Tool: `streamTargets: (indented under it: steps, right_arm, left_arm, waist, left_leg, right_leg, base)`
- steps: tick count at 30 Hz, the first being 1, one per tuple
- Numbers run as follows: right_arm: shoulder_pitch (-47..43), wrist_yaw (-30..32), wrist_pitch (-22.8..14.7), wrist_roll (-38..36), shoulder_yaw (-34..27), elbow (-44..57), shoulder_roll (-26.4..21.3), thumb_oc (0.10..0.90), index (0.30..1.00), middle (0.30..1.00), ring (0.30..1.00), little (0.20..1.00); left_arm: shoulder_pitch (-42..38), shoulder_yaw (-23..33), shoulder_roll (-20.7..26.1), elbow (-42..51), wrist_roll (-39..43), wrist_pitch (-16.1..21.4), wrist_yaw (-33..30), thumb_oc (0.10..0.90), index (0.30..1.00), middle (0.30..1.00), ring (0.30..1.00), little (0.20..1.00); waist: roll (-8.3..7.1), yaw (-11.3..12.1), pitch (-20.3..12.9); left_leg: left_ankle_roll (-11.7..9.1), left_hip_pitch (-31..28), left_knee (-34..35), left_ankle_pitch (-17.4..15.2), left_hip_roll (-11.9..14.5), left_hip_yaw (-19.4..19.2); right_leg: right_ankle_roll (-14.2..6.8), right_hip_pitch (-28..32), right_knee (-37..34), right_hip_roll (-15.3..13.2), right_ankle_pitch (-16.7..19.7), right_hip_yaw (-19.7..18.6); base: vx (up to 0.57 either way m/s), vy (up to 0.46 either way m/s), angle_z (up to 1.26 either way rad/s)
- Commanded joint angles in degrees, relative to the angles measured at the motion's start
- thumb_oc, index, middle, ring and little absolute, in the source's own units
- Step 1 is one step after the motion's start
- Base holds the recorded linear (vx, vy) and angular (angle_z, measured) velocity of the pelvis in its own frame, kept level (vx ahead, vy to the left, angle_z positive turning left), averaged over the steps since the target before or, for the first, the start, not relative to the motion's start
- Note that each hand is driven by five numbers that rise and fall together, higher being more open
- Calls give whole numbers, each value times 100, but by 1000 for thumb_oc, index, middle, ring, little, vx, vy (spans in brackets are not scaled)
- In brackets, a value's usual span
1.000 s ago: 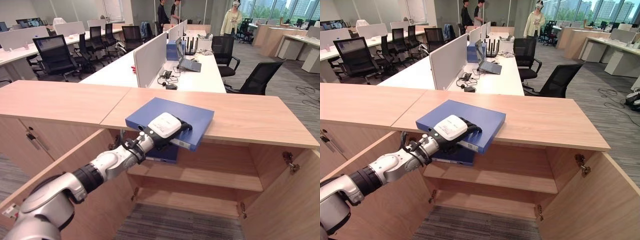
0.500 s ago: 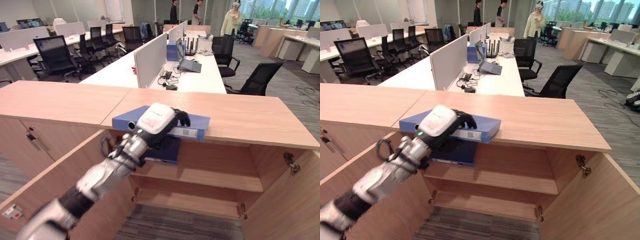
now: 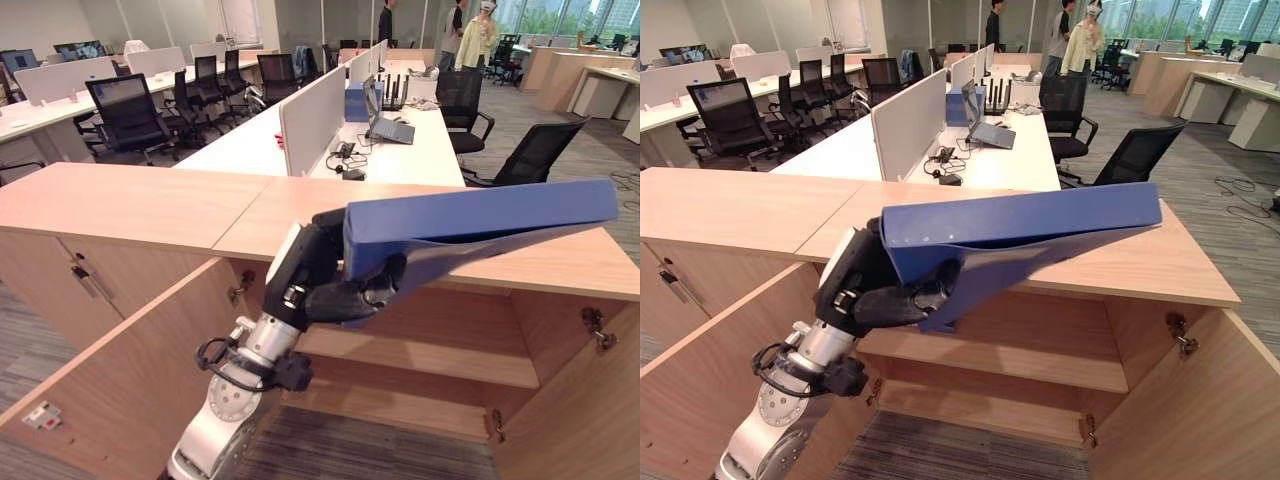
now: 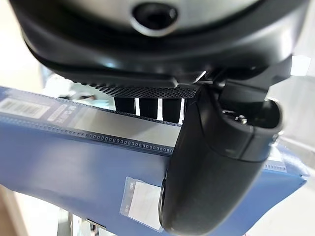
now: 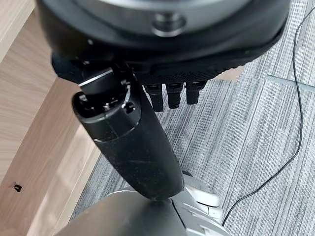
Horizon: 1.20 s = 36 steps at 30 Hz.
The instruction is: Put the empty folder in the office cabinet
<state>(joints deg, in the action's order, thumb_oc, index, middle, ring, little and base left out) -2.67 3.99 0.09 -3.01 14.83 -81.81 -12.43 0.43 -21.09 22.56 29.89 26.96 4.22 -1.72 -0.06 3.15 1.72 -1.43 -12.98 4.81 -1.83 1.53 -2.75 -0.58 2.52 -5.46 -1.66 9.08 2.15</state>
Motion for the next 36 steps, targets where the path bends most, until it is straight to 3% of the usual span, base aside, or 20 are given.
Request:
streamTargets:
  steps: [1,9,14,18,21,22,28,29,30,33,36]
  right_arm:
    - [-633,-141,-243,-105,24,-369,88,800,900,900,900,900]
    - [-604,-196,-249,-61,29,-292,197,800,900,900,900,900]
    - [-612,-221,-217,-36,5,-248,224,800,900,900,900,900]
    - [-680,-297,-205,-173,-55,40,234,800,900,900,900,900]
    - [-694,-328,-195,-215,-36,199,268,800,900,900,900,900]
    - [-746,-364,-205,-345,-66,639,311,800,900,900,900,900]
    - [-1133,-325,-206,-515,-29,1281,189,800,900,900,900,900]
    - [-958,-302,-209,-457,-112,1600,48,800,900,900,900,900]
    - [-538,-305,-220,-330,-266,2792,-205,800,900,900,900,900]
    - [-258,-238,-315,-117,-616,4228,-624,800,900,900,900,900]
    - [-225,-320,-347,-20,-634,4788,-753,800,900,900,900,900]
  left_arm:
    - [-494,62,-448,741,958,601,156,400,300,300,300,300]
    - [-271,-519,-673,329,1803,420,480,400,300,300,300,300]
    - [62,-343,-289,-67,1336,218,597,400,300,300,300,300]
    - [612,38,294,-428,368,10,695,400,300,300,300,300]
    - [683,111,420,-536,103,-24,687,400,300,300,300,300]
    - [891,237,603,-836,-356,-56,677,400,300,300,300,300]
    - [1042,519,686,-1301,-1054,-82,540,400,300,300,300,300]
    - [1227,704,687,-1299,-1123,-46,540,400,300,300,300,300]
    - [1450,966,727,-1333,-1319,-53,506,400,300,300,300,300]
    - [1359,1504,528,-1707,-1809,15,286,400,300,300,300,300]
    - [1308,1660,450,-1816,-1865,50,191,400,300,300,300,300]
  waist:
    - [17,3,-20]
    - [52,-15,-21]
    - [60,-5,2]
    - [55,48,25]
    - [46,56,30]
    - [20,83,57]
    - [-27,153,88]
    - [-42,138,110]
    - [-83,78,148]
    - [-104,-10,202]
    - [-108,-26,217]
  left_leg:
    - [-83,323,19,-224,76,244]
    - [-75,281,19,-271,97,239]
    - [-68,281,19,-282,91,233]
    - [-63,309,19,-258,85,225]
    - [-65,323,19,-245,84,223]
    - [-61,344,19,-220,73,228]
    - [-55,355,19,-191,67,229]
    - [-53,359,19,-191,66,219]
    - [-47,372,19,-194,65,202]
    - [-20,410,19,-177,52,228]
    - [-15,413,19,-172,50,242]
  right_leg:
    - [-143,524,46,-226,-501,164]
    - [-142,534,46,-232,-516,142]
    - [-147,518,46,-241,-516,147]
    - [-162,489,46,-247,-492,153]
    - [-166,475,46,-248,-485,159]
    - [-176,450,46,-254,-466,161]
    - [-202,430,46,-261,-450,174]
    - [-210,422,46,-260,-448,172]
    - [-218,395,46,-254,-449,157]
    - [-237,363,46,-266,-456,168]
    - [-242,356,46,-271,-456,176]
  base:
    - [0,0,0]
    - [0,0,0]
    - [0,0,0]
    - [0,0,0]
    - [0,0,0]
    - [0,0,0]
    - [0,0,0]
    - [0,0,0]
    - [-35,-20,2]
    - [-27,-8,-4]
    - [0,0,0]
